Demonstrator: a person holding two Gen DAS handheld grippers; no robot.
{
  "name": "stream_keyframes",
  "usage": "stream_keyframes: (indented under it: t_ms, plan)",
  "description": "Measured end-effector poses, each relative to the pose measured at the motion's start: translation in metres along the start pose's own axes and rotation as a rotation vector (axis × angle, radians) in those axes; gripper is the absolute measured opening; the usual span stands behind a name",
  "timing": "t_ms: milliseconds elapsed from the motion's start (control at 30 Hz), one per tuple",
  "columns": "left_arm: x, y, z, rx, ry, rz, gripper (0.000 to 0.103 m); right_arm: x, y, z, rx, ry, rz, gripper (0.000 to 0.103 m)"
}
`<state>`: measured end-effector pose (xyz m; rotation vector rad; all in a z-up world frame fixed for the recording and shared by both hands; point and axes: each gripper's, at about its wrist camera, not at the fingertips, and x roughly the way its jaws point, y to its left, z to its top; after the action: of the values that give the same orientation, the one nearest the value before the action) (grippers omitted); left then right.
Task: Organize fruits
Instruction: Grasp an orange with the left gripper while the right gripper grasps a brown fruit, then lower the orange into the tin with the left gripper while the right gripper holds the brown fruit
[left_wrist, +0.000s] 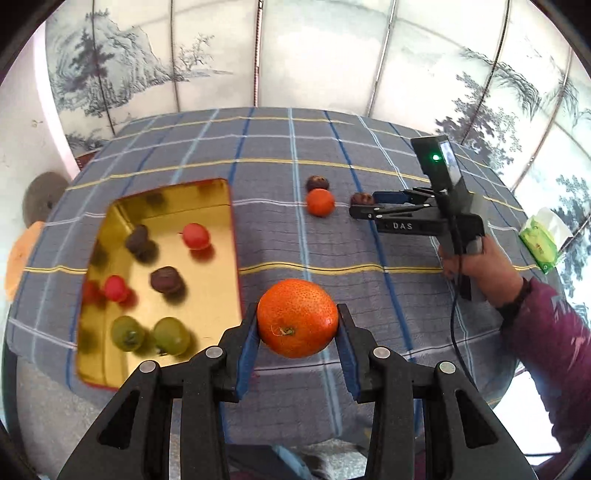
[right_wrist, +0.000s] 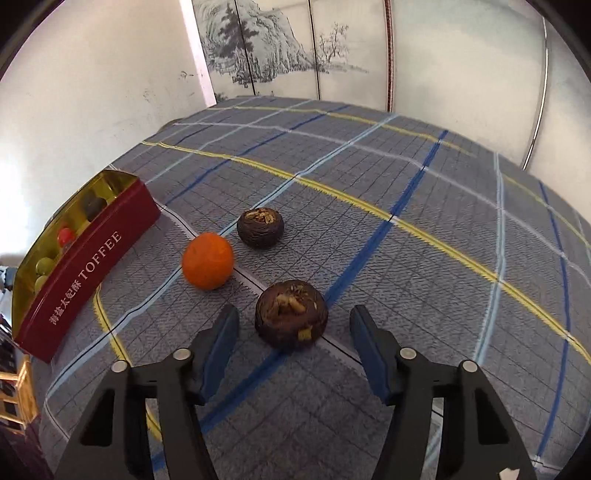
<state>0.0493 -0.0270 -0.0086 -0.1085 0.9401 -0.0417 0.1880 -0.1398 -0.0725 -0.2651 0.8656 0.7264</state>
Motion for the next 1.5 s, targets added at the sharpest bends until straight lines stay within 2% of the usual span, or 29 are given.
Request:
stream_keyframes:
  t_ms: [33, 67, 167, 267, 433, 533, 600, 800, 1100, 1500]
  plan:
    - [-0.004, 0.004, -0.002, -0.011, -0.009, 0.006, 0.040, 0.002, 0.000, 0.002, 0.001, 0.006, 0.011, 0.049]
    - [-0.006, 0.007, -0.003, -0.021, -0.018, 0.012, 0.040, 0.002, 0.001, 0.004, 0.001, 0.014, 0.010, 0.036]
    - [-0.012, 0.021, -0.008, -0.062, -0.034, 0.035, 0.040, -0.007, 0.001, -0.004, 0.025, 0.019, 0.005, 0.036]
    - [-0.012, 0.038, -0.013, -0.103, -0.036, 0.050, 0.040, -0.028, -0.002, -0.023, 0.074, -0.017, -0.003, 0.036]
    - [-0.004, 0.060, -0.025, -0.145, -0.020, 0.097, 0.041, -0.057, -0.015, -0.058, 0.162, -0.040, -0.073, 0.036]
    - [-0.001, 0.068, -0.027, -0.152, -0.025, 0.096, 0.041, -0.064, -0.024, -0.070, 0.201, -0.039, -0.090, 0.036]
    - [0.000, 0.071, -0.029, -0.144, -0.028, 0.117, 0.041, -0.064, -0.026, -0.071, 0.219, -0.040, -0.104, 0.036]
    - [0.007, 0.073, -0.026, -0.127, -0.029, 0.105, 0.041, -0.062, -0.026, -0.070, 0.228, -0.043, -0.109, 0.036]
    - [0.040, 0.067, -0.009, -0.068, -0.021, 0.134, 0.041, -0.063, -0.027, -0.071, 0.235, -0.046, -0.115, 0.036]
    - [0.063, 0.074, -0.004, -0.085, 0.008, 0.153, 0.041, -0.062, -0.027, -0.070, 0.237, -0.046, -0.111, 0.036]
